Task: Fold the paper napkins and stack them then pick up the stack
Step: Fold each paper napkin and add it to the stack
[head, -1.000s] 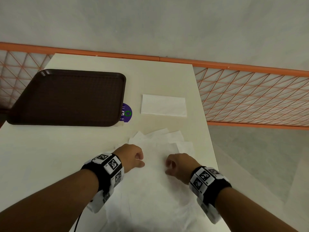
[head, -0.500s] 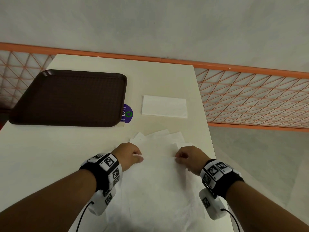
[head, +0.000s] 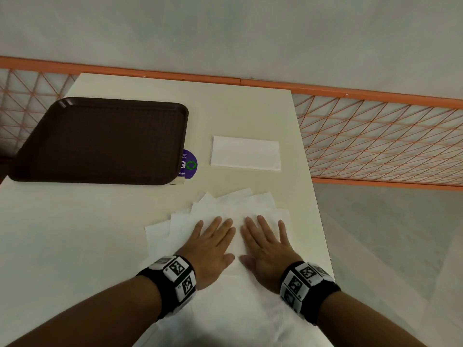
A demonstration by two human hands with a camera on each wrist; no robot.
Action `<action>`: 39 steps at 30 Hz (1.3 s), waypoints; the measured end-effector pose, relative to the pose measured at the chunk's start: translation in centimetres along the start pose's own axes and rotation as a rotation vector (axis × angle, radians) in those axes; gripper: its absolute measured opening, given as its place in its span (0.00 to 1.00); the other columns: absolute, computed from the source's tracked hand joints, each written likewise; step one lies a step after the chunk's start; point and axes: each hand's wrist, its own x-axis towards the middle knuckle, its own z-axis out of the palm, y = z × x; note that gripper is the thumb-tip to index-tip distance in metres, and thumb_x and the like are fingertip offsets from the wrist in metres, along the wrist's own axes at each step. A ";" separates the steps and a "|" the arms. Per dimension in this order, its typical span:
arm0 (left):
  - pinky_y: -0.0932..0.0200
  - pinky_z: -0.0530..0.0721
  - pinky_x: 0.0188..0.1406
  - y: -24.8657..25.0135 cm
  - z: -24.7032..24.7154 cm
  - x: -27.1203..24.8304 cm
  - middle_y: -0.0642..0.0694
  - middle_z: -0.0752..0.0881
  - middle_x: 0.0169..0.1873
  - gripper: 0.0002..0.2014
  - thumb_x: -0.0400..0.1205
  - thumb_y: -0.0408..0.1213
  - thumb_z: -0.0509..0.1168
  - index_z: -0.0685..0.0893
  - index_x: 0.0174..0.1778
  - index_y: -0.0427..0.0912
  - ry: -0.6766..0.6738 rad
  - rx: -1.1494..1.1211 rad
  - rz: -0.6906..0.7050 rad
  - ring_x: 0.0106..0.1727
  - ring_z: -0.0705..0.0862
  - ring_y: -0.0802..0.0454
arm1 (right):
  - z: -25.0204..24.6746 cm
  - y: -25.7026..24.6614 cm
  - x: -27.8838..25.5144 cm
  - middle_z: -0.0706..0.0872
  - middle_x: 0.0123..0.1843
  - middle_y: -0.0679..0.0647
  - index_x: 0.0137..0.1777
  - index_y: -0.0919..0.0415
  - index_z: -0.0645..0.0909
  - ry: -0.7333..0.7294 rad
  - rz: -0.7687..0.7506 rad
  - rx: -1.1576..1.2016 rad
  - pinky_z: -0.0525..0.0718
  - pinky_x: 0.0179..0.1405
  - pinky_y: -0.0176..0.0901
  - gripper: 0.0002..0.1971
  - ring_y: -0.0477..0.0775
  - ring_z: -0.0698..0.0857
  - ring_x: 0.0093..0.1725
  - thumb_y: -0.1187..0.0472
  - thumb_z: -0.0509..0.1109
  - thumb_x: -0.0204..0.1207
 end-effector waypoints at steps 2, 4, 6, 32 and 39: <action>0.43 0.29 0.76 -0.5 0.6 -0.2 0.53 0.26 0.77 0.41 0.74 0.64 0.18 0.32 0.81 0.46 -0.001 0.008 0.014 0.83 0.32 0.47 | 0.7 0.7 -0.2 0.62 0.84 0.55 0.81 0.59 0.62 0.034 0.030 0.002 0.52 0.74 0.73 0.35 0.62 0.63 0.81 0.37 0.39 0.84; 0.45 0.28 0.76 -1.1 0.9 -0.4 0.53 0.23 0.76 0.42 0.66 0.64 0.13 0.26 0.76 0.46 -0.035 0.024 -0.012 0.81 0.26 0.49 | 0.9 1.8 -0.6 0.38 0.85 0.48 0.84 0.55 0.39 -0.010 0.030 0.045 0.36 0.78 0.69 0.38 0.58 0.41 0.85 0.33 0.33 0.80; 0.46 0.29 0.77 -1.5 0.5 -0.5 0.53 0.23 0.75 0.43 0.64 0.65 0.11 0.25 0.74 0.47 -0.048 0.001 -0.052 0.77 0.23 0.51 | 1.1 3.1 -1.3 0.24 0.80 0.43 0.80 0.53 0.26 0.009 0.047 0.047 0.28 0.77 0.68 0.38 0.53 0.26 0.80 0.32 0.28 0.75; 0.48 0.70 0.69 2.0 -5.4 4.0 0.47 0.69 0.70 0.28 0.80 0.50 0.65 0.70 0.76 0.49 -0.042 -0.101 -0.149 0.70 0.69 0.45 | -4.2 3.0 1.1 0.72 0.67 0.49 0.68 0.48 0.75 0.025 0.189 0.231 0.70 0.68 0.55 0.30 0.56 0.70 0.68 0.35 0.71 0.70; 0.52 0.71 0.67 1.4 -6.0 4.2 0.51 0.74 0.64 0.16 0.78 0.50 0.68 0.81 0.61 0.52 -0.009 -0.219 -0.184 0.67 0.72 0.48 | -4.4 3.1 0.0 0.73 0.70 0.43 0.55 0.47 0.82 0.139 0.070 0.306 0.65 0.70 0.51 0.11 0.53 0.66 0.72 0.45 0.70 0.76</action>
